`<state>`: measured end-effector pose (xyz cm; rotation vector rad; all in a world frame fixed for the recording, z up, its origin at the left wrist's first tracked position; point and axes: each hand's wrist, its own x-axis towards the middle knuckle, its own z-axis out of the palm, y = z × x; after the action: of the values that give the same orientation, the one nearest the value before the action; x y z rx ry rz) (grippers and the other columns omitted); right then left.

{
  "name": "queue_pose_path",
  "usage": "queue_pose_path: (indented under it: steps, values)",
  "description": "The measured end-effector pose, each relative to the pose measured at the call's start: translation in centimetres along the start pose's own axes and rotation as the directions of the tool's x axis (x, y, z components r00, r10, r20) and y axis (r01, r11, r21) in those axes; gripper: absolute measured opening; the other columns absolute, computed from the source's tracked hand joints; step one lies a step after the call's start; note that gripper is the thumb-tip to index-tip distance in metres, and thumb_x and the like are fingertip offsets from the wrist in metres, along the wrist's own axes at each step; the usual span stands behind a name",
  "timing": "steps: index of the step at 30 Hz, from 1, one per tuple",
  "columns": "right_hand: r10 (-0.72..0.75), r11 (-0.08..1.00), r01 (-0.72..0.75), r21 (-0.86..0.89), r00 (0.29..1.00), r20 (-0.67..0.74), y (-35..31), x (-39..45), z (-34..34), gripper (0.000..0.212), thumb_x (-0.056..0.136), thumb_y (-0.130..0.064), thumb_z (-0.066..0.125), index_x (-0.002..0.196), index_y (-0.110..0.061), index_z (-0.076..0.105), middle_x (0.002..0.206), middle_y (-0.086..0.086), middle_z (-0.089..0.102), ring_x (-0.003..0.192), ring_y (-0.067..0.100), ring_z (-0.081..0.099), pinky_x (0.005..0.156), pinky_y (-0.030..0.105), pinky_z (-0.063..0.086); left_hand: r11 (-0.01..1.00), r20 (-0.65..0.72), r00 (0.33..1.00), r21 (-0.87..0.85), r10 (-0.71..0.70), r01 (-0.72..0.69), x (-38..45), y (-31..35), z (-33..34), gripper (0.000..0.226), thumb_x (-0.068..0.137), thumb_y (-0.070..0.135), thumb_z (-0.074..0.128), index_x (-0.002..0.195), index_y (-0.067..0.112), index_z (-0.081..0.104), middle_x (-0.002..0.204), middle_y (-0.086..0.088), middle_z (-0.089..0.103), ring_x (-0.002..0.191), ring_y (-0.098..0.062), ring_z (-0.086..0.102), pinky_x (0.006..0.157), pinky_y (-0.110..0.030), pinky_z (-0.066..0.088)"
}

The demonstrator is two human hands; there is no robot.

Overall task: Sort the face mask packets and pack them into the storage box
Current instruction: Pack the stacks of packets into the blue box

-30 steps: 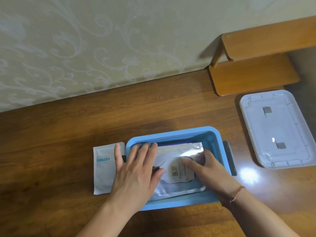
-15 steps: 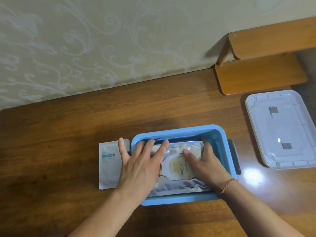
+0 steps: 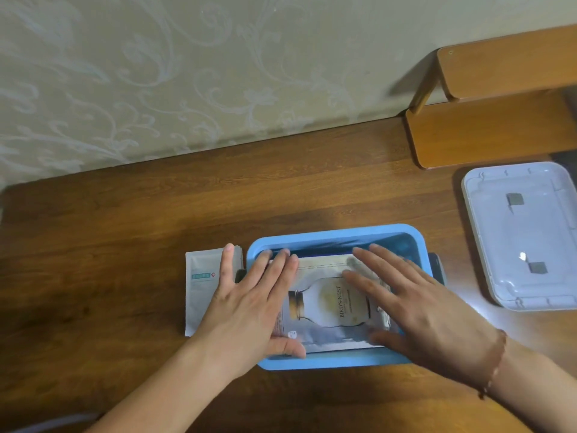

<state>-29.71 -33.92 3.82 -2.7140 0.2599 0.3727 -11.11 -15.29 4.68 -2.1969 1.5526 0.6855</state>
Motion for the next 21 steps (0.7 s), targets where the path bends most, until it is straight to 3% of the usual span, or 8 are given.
queue_pose_path:
  steps: [1, 3, 5, 10, 15, 21]
  values:
    - [-0.040, 0.999, 0.042, -0.024, 0.998, 0.052, 0.4, 0.3, -0.2, 0.101, 0.058, -0.055, 0.084, 0.144, -0.023, 0.042, 0.153, 0.008, 0.039, 0.140, 0.030, 0.037, 0.107, 0.043, 0.036, 1.000, 0.008, 1.000, 0.023, 0.000, -0.001, 0.0, 0.2, -0.6, 0.108, 0.078, 0.086, 0.027, 0.153, 0.008, 0.028, 0.156, -0.014, 0.034, 0.143, -0.033, 0.036, 0.113, -0.067, -0.009]
    - [-0.097, 0.993, 0.104, -0.059, 0.988, 0.124, 0.8, 0.8, -0.5, 0.107, 0.059, -0.060, 0.081, 0.148, -0.021, 0.037, 0.154, 0.010, 0.037, 0.139, 0.031, 0.037, 0.106, 0.043, 0.035, 0.997, -0.043, 0.999, 0.077, 0.003, 0.000, 0.3, 0.7, -1.2, 0.108, 0.083, 0.082, 0.031, 0.155, 0.013, -0.009, 0.164, -0.012, -0.003, 0.152, -0.031, 0.004, 0.105, -0.063, -0.028]
    - [-0.119, 0.986, 0.135, -0.098, 0.981, 0.153, 0.8, 1.3, -0.4, 0.111, 0.058, -0.063, 0.080, 0.149, -0.019, 0.034, 0.154, 0.011, 0.037, 0.139, 0.031, 0.039, 0.105, 0.044, 0.039, 0.994, -0.011, 1.000, 0.108, -0.022, 0.023, 0.3, 1.2, -0.9, 0.111, 0.084, 0.081, 0.030, 0.146, 0.013, -0.033, 0.162, -0.008, -0.024, 0.150, -0.029, -0.017, 0.098, -0.059, -0.035]
    - [-0.140, 0.979, 0.165, -0.122, 0.971, 0.195, 0.8, 2.0, -0.3, 0.108, 0.058, -0.066, 0.077, 0.147, -0.018, 0.038, 0.151, 0.011, 0.041, 0.136, 0.030, 0.045, 0.097, 0.046, 0.051, 0.993, 0.072, 0.994, 0.096, -0.082, 0.075, 0.9, 1.4, -0.8, 0.113, 0.088, 0.074, 0.042, 0.148, 0.011, -0.031, 0.163, -0.010, -0.019, 0.150, -0.031, -0.015, 0.114, -0.059, -0.011]
    - [-0.133, 0.972, 0.170, -0.160, 0.967, 0.219, 1.1, 2.4, 0.1, 0.104, 0.061, -0.065, 0.068, 0.149, -0.021, 0.034, 0.153, 0.009, 0.039, 0.136, 0.029, 0.044, 0.095, 0.048, 0.052, 0.979, 0.142, 0.983, 0.182, -0.117, 0.091, 1.0, 1.8, -1.0, 0.116, 0.089, 0.060, 0.056, 0.148, 0.004, -0.027, 0.163, -0.014, -0.012, 0.149, -0.035, -0.008, 0.114, -0.058, -0.001]
    - [-0.138, 0.977, 0.167, -0.135, 0.969, 0.206, 1.1, 2.9, 0.4, 0.102, 0.064, -0.060, 0.061, 0.152, -0.022, 0.026, 0.156, 0.011, 0.033, 0.141, 0.031, 0.037, 0.102, 0.048, 0.047, 0.960, 0.154, 0.978, 0.265, -0.137, 0.093, 1.9, 2.5, -1.1, 0.115, 0.090, 0.058, 0.055, 0.147, -0.004, -0.024, 0.156, -0.019, 0.011, 0.144, -0.039, 0.007, 0.113, -0.058, 0.006]
